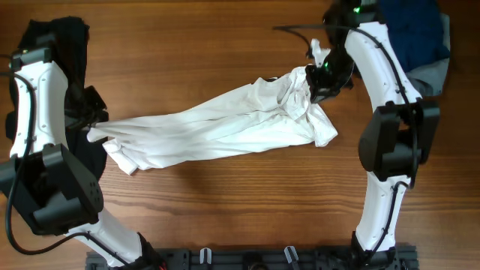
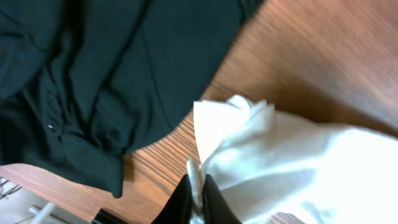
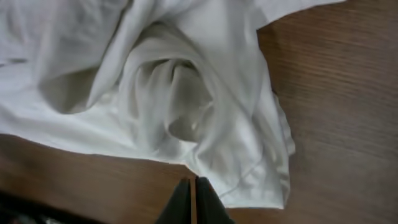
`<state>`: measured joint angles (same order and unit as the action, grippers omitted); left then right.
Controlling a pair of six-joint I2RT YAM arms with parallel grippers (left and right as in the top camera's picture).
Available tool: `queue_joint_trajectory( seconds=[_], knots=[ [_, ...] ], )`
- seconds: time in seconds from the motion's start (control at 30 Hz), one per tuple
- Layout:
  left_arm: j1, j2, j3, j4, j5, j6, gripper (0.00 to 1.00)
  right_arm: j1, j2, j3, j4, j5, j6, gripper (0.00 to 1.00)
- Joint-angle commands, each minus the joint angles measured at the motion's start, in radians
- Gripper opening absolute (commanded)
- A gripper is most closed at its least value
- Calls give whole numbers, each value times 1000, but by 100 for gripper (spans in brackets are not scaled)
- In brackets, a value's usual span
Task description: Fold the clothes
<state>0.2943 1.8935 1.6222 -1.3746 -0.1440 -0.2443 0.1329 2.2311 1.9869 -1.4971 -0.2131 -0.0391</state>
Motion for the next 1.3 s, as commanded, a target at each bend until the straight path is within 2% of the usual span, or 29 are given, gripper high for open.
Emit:
queue_joint_trajectory(
  seconds=[0.0,0.03,0.2,0.33,0.43,0.5,0.6,0.8,0.97,1.07,1.27],
  knots=[
    [-45,1,-56,14,57,6,34,4,-18,-16,45,-26,-31,4],
    [-58,1,-64,17,71,6,41,4,-21,-16,58,-36,-42,5],
    [-114,1,-72,-24,126,5,51,4,-21,-16,124,-37,-40,6],
    [-128,1,-185,-16,130,-29,57,4,-21,-16,176,-80,-42,14],
    [-114,1,-299,58,156,-33,65,4,-21,-16,177,-80,-53,30],
    [-100,-1,-374,169,201,-32,70,4,-21,-16,179,-80,-63,43],
    [-103,-1,-427,296,219,-32,76,4,-21,-16,188,-80,-55,50],
    [-100,-1,-511,504,233,-32,79,4,-21,-16,188,-76,19,51],
    [-99,-5,-512,571,242,6,81,4,-21,-16,187,-77,42,52],
    [-126,0,-512,655,351,81,80,4,-21,-16,187,-77,42,52],
    [-147,1,-512,878,286,81,87,4,-21,-16,198,-76,39,53]
  ],
)
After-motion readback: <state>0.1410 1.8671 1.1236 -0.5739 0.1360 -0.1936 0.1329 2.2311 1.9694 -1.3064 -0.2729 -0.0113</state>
